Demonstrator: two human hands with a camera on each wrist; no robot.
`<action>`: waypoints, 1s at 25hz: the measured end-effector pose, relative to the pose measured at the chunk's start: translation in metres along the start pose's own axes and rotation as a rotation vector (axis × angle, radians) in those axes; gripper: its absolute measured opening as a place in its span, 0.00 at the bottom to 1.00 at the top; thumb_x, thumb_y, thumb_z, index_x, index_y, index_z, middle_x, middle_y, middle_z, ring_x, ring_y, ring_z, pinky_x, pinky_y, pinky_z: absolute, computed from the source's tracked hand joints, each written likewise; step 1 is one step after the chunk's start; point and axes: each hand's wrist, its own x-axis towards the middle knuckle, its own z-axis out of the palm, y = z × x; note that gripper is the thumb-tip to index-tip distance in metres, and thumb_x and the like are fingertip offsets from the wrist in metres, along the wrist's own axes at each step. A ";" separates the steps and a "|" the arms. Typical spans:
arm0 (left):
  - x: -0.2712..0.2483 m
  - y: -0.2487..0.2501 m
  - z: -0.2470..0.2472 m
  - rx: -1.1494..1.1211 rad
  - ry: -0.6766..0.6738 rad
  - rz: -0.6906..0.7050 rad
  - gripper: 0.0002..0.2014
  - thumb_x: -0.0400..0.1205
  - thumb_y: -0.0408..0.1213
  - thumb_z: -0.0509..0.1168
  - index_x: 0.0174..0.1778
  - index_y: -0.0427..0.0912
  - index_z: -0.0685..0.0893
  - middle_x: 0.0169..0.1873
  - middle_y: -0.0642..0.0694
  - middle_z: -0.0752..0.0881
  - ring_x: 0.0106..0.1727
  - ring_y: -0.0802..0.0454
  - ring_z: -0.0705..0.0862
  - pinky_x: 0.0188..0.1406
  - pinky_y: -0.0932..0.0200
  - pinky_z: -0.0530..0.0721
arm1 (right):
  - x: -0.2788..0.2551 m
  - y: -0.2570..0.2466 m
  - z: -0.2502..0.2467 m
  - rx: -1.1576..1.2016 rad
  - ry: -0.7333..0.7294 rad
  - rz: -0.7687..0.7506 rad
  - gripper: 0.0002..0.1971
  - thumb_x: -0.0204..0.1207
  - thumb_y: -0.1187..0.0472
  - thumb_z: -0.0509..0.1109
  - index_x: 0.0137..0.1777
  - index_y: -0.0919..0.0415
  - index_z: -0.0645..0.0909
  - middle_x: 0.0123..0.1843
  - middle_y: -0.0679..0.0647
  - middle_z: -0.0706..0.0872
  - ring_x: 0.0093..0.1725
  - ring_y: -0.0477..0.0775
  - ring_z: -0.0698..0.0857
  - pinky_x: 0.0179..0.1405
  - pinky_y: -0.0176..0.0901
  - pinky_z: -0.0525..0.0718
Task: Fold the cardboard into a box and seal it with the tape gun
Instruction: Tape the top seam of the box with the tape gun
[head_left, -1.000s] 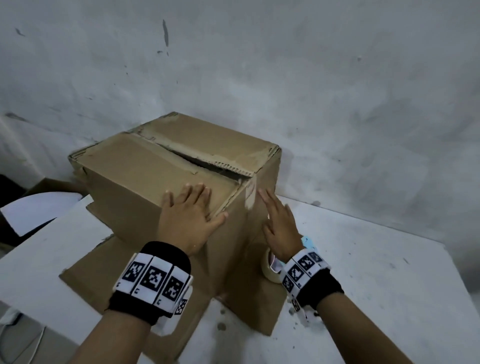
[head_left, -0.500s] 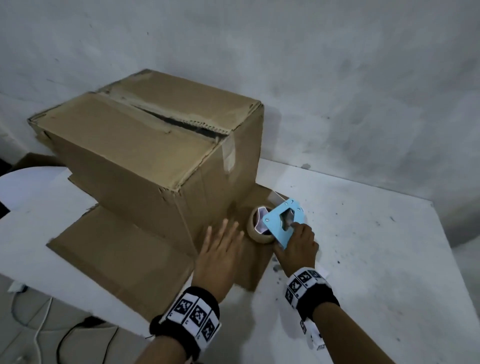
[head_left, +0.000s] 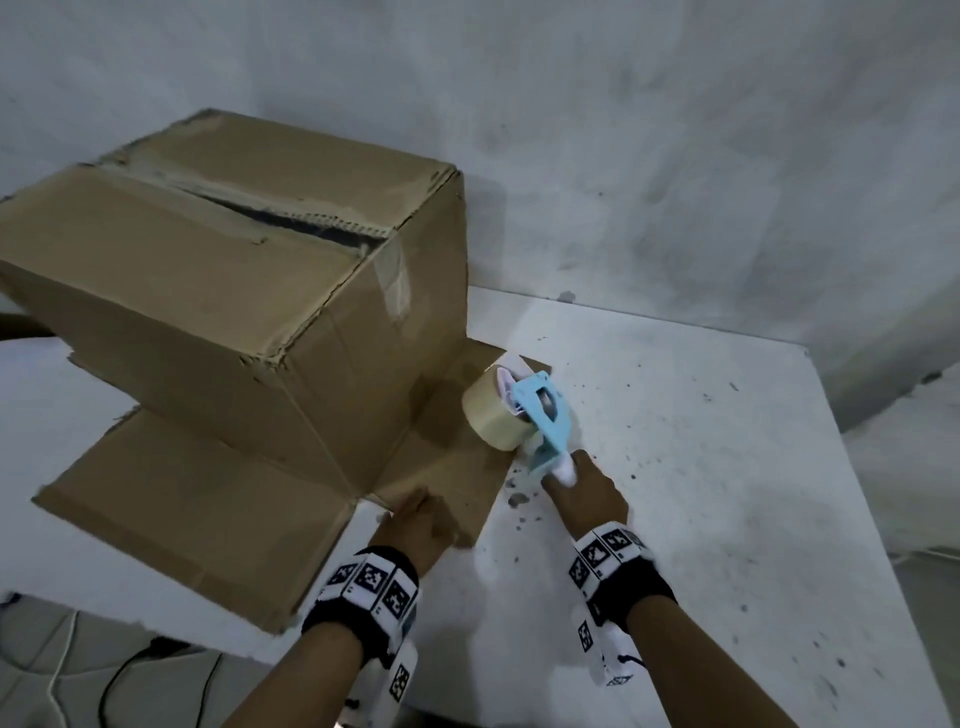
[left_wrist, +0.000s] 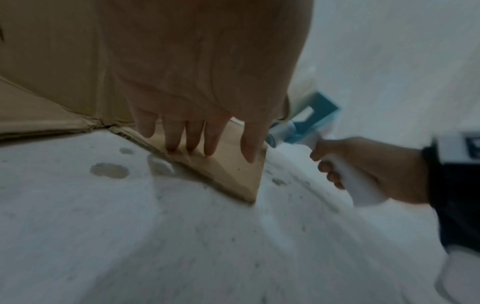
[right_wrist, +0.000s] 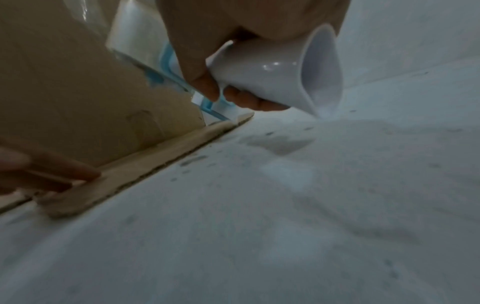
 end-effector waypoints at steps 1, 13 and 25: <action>0.001 0.003 -0.006 -0.182 0.022 0.014 0.24 0.86 0.40 0.54 0.76 0.35 0.62 0.78 0.42 0.65 0.79 0.46 0.64 0.77 0.55 0.60 | -0.003 -0.004 -0.003 0.154 -0.014 -0.004 0.19 0.72 0.38 0.62 0.46 0.54 0.78 0.40 0.52 0.82 0.42 0.57 0.81 0.47 0.44 0.75; -0.076 0.042 -0.110 -1.429 -0.018 0.349 0.23 0.85 0.55 0.41 0.63 0.44 0.71 0.57 0.41 0.82 0.50 0.45 0.84 0.59 0.53 0.78 | -0.094 -0.102 -0.053 1.034 -0.327 -0.189 0.10 0.53 0.62 0.69 0.29 0.65 0.71 0.20 0.56 0.75 0.16 0.51 0.71 0.18 0.37 0.68; -0.174 -0.058 -0.171 -1.411 0.151 0.464 0.06 0.80 0.27 0.62 0.49 0.33 0.82 0.29 0.46 0.88 0.22 0.62 0.85 0.24 0.70 0.85 | -0.195 -0.173 -0.021 1.083 -0.431 -0.450 0.11 0.54 0.61 0.69 0.26 0.64 0.69 0.17 0.56 0.72 0.13 0.50 0.71 0.15 0.33 0.72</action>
